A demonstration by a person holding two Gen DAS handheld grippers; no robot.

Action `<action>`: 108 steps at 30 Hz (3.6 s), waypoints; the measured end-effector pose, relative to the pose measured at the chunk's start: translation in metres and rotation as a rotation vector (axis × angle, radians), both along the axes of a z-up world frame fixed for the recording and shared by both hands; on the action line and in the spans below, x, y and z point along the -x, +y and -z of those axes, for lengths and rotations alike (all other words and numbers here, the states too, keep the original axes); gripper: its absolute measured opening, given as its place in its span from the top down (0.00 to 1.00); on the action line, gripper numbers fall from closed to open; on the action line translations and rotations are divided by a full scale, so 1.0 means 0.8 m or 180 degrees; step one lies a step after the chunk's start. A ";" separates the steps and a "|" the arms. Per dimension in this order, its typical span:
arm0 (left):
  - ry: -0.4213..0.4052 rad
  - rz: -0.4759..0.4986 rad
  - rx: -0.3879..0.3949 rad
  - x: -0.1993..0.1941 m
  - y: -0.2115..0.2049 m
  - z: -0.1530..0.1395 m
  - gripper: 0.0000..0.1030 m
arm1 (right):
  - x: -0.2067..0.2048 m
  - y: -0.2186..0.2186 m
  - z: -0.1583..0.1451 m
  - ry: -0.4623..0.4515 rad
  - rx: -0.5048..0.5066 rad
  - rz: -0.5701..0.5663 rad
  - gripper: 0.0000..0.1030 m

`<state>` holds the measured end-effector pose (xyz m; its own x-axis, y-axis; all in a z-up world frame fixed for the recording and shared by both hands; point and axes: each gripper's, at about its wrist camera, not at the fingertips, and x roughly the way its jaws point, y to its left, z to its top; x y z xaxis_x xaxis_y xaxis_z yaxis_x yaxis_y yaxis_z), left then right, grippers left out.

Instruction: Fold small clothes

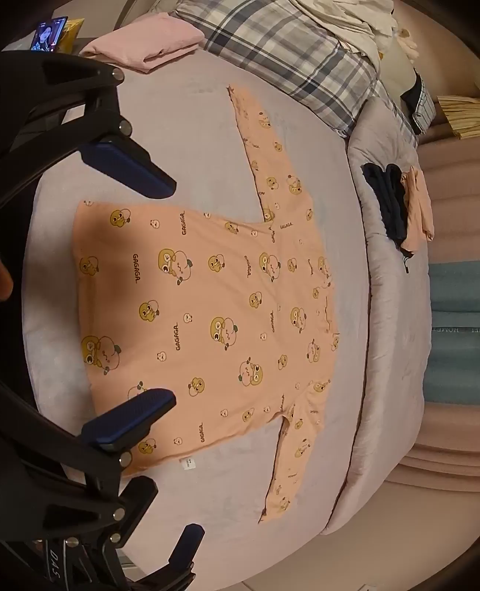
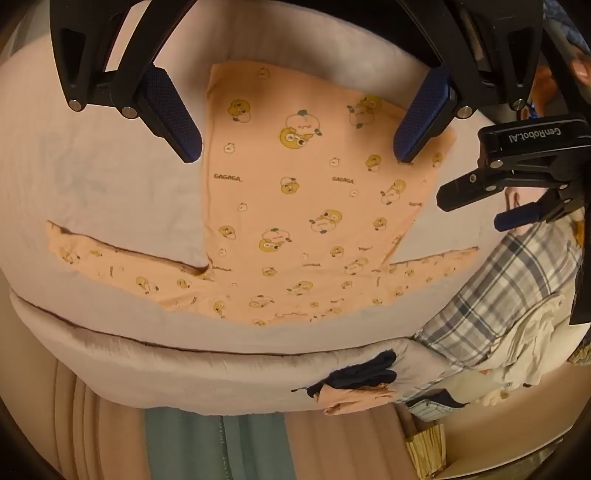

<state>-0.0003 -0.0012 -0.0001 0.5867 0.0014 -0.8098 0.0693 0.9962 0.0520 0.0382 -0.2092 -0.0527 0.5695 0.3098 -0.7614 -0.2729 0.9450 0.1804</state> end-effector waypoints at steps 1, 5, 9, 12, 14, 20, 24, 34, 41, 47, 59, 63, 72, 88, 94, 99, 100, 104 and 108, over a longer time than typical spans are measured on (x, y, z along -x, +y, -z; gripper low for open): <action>0.0021 -0.0037 0.0054 -0.001 0.002 0.000 0.00 | 0.000 0.000 0.000 0.0005 0.0003 0.0005 0.00; 0.0022 -0.0009 0.0075 -0.002 0.000 0.000 0.00 | 0.000 -0.001 0.001 0.0005 -0.0045 0.0001 0.00; -0.0022 0.0031 0.0046 -0.003 0.002 -0.001 0.00 | -0.001 0.001 0.002 0.0010 -0.0050 -0.0007 0.00; -0.0022 0.0051 0.0042 -0.005 0.003 0.000 0.00 | -0.004 0.001 0.001 0.0014 -0.0055 -0.0019 0.00; -0.0041 0.0047 0.0042 -0.001 -0.004 0.000 0.00 | -0.002 -0.001 0.001 0.0006 -0.0060 -0.0024 0.00; -0.0048 0.0043 0.0042 -0.001 -0.002 -0.002 0.00 | -0.003 0.003 0.001 0.0016 -0.0063 -0.0011 0.00; -0.0062 0.0035 0.0019 0.000 -0.004 -0.003 0.00 | -0.004 0.002 0.001 0.0017 -0.0065 -0.0015 0.00; -0.0077 0.0005 -0.0004 0.000 -0.003 -0.005 0.00 | -0.004 0.003 0.002 0.0019 -0.0061 -0.0013 0.00; -0.0095 0.0001 -0.0032 0.001 -0.003 -0.006 0.00 | -0.004 0.002 0.002 0.0018 -0.0061 -0.0015 0.00; -0.0098 -0.0003 -0.0047 0.001 -0.003 -0.006 0.00 | -0.004 0.002 0.002 0.0016 -0.0059 -0.0016 0.00; -0.0097 0.0005 -0.0056 0.002 -0.002 -0.006 0.00 | -0.004 0.002 0.002 0.0009 -0.0063 -0.0027 0.00; -0.0106 0.0016 -0.0059 0.002 -0.002 -0.006 0.00 | -0.004 0.002 0.001 0.0005 -0.0061 -0.0032 0.00; -0.0097 0.0020 -0.0065 0.001 -0.004 -0.003 0.00 | -0.003 0.003 0.001 0.0004 -0.0054 -0.0029 0.00; -0.0077 0.0025 -0.0063 0.000 -0.005 0.002 0.00 | -0.003 0.004 0.001 0.0009 -0.0044 -0.0036 0.00; -0.0078 0.0024 -0.0064 -0.001 -0.006 0.002 0.00 | -0.003 0.004 0.001 0.0012 -0.0040 -0.0032 0.00; -0.0078 0.0023 -0.0064 -0.001 -0.005 0.001 0.00 | -0.004 0.004 0.002 0.0012 -0.0041 -0.0033 0.00; -0.0078 0.0023 -0.0064 -0.001 -0.006 0.001 0.00 | -0.004 0.004 0.002 0.0015 -0.0043 -0.0034 0.00; -0.0070 0.0023 -0.0060 -0.001 -0.007 0.004 0.00 | -0.004 0.004 0.002 0.0013 -0.0043 -0.0034 0.00; -0.0043 0.0034 0.0015 -0.003 -0.007 0.011 0.00 | -0.005 0.004 0.004 0.0029 -0.0061 -0.0024 0.00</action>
<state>0.0023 -0.0066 -0.0085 0.5975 -0.0087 -0.8018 0.0793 0.9957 0.0483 0.0421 -0.2057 -0.0560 0.5602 0.3285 -0.7605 -0.2781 0.9393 0.2009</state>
